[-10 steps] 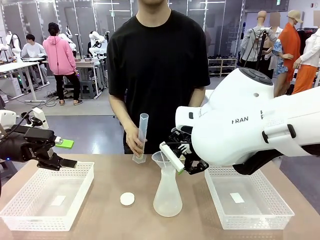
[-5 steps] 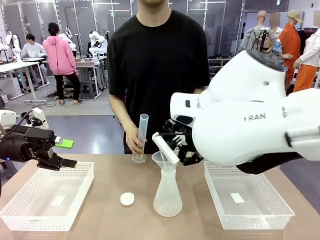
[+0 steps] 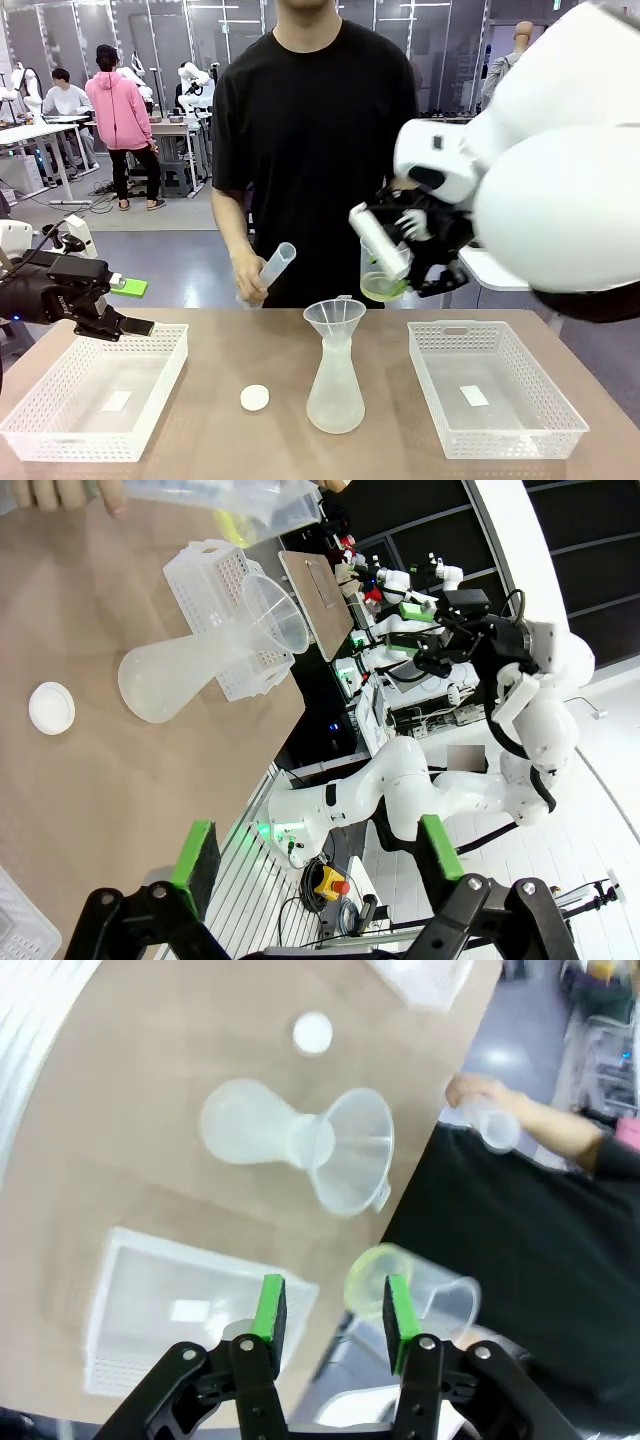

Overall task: Prepare the solutions needed for the experiment.
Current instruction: Once the solution is in the Big flask , pick up the Plastic Funnel and place it back into the right Organizing basket.

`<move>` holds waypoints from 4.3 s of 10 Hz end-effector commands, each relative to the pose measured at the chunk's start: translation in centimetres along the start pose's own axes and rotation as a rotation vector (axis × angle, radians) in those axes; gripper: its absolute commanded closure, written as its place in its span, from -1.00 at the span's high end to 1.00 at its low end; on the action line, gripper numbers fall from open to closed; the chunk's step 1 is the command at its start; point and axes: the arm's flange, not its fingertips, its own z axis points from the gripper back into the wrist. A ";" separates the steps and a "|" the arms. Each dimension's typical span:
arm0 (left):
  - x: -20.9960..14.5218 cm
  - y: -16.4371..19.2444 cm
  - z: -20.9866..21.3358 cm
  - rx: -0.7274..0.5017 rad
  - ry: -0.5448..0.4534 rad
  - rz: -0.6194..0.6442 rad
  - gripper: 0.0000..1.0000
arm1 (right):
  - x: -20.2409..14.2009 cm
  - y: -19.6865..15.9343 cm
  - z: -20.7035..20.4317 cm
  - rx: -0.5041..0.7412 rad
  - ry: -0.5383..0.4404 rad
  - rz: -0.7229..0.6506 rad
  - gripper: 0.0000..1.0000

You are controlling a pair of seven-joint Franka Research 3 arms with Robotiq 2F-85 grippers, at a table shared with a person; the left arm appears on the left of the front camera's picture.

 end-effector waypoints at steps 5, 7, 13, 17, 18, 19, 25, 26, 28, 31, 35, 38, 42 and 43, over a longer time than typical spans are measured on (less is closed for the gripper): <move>-0.2 0.1 0.0 -0.010 0.007 -0.020 1.00 | -7.9 3.4 3.6 0.031 -0.198 -1.099 0.01; -0.2 0.1 0.0 -0.010 0.007 -0.020 1.00 | -6.6 4.1 2.7 0.071 -0.238 -1.043 0.01; -0.2 0.1 0.0 -0.010 0.007 -0.020 1.00 | -9.7 2.8 1.9 0.262 -0.328 -1.224 0.01; -0.2 0.1 0.0 -0.010 0.007 -0.020 1.00 | -15.8 5.6 0.5 0.530 -0.589 -1.993 0.01; -0.2 0.1 0.0 -0.010 0.007 -0.020 1.00 | -17.2 6.6 0.7 0.629 -0.663 -2.118 0.01; -0.2 0.1 0.0 -0.010 0.007 -0.020 1.00 | -17.9 7.6 0.7 0.749 -0.665 -2.215 0.01; -0.2 0.1 0.0 -0.010 0.007 -0.020 1.00 | -17.5 9.2 -1.8 1.032 -0.704 -2.351 0.01; -0.2 0.1 0.0 -0.010 0.007 -0.020 1.00 | -18.5 9.3 -1.8 0.993 -0.660 -2.338 0.01; -0.2 0.1 0.0 -0.010 0.007 -0.020 1.00 | -18.5 9.3 -1.8 0.993 -0.660 -2.338 0.01; -0.2 0.1 0.0 -0.010 0.007 -0.020 1.00 | -18.5 9.3 -1.8 0.993 -0.660 -2.338 0.01; -0.2 0.1 0.0 -0.010 0.007 -0.020 1.00 | -18.5 9.3 -1.8 0.993 -0.660 -2.338 0.01; -0.2 0.1 0.0 -0.010 0.007 -0.020 1.00 | -18.5 9.3 -1.8 0.993 -0.660 -2.338 0.01; -0.2 0.1 0.0 -0.010 0.007 -0.020 1.00 | -18.5 9.3 -1.8 0.993 -0.660 -2.338 0.01; -0.2 0.1 0.0 -0.010 0.007 -0.020 1.00 | -18.5 9.3 -1.8 0.993 -0.660 -2.338 0.01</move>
